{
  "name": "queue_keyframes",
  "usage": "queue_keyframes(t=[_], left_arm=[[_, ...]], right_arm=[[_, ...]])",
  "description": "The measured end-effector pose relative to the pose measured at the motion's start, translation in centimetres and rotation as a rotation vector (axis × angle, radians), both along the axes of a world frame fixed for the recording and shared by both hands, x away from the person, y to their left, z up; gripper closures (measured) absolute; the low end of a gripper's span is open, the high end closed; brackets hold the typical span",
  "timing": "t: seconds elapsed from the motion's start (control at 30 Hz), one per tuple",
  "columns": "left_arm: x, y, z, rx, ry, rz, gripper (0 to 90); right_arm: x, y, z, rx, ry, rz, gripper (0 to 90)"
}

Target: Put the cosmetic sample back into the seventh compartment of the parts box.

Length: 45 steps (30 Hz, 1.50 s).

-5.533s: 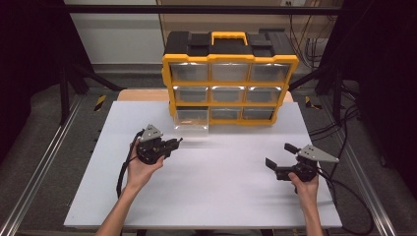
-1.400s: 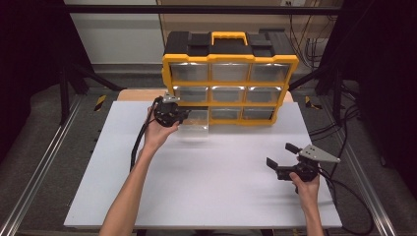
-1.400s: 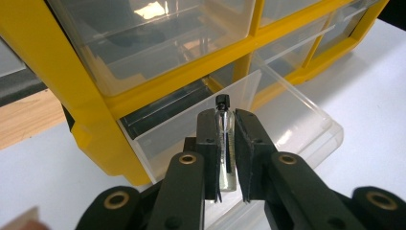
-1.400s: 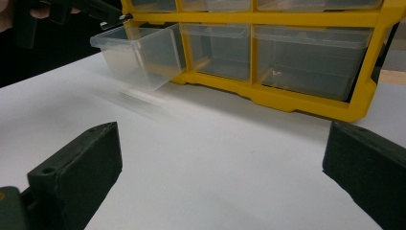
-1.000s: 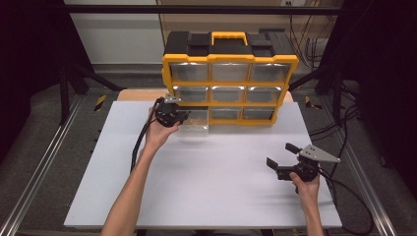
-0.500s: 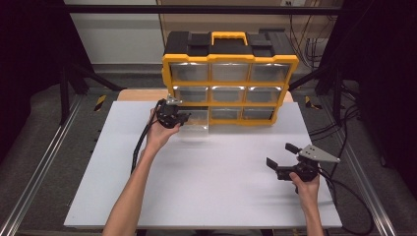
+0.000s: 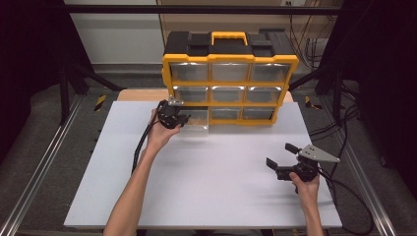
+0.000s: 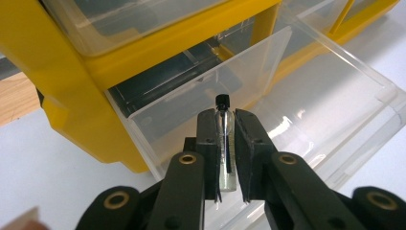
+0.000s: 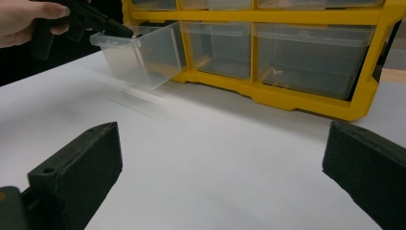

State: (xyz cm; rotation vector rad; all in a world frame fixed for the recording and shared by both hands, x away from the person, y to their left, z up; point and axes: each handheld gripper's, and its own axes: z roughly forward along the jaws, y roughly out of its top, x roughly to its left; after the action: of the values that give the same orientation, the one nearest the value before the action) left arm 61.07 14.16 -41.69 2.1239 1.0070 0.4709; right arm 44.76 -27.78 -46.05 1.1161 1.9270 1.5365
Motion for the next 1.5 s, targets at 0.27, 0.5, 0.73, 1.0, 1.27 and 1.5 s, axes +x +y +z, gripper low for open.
queue_keyframes(t=[0.27,0.5,0.73,1.0,1.27,1.5], left_arm=[[0.3,0.1,-0.3,0.002,0.011,0.007,80.3],[0.3,0.0,-0.3,-0.003,0.008,0.005,78.0],[0.0,0.1,0.2,-0.021,-0.007,0.002,74.8],[-0.8,0.1,1.1,-0.062,-0.04,-0.017,64.2],[-2.1,-0.1,1.9,-0.078,-0.092,-0.051,51.3],[-3.4,0.0,2.4,-0.099,-0.132,-0.081,40.4]], right_arm=[[0.0,0.0,0.0,-0.001,0.0,-0.001,0.6],[0.0,0.0,0.0,0.005,0.002,-0.002,0.6],[0.0,0.0,0.0,0.006,0.002,-0.002,0.6],[0.0,-0.1,0.0,0.003,-0.002,-0.002,0.6],[0.0,-0.1,0.0,0.006,-0.002,-0.002,0.6],[0.0,-0.1,0.0,0.006,-0.002,-0.002,0.6]])
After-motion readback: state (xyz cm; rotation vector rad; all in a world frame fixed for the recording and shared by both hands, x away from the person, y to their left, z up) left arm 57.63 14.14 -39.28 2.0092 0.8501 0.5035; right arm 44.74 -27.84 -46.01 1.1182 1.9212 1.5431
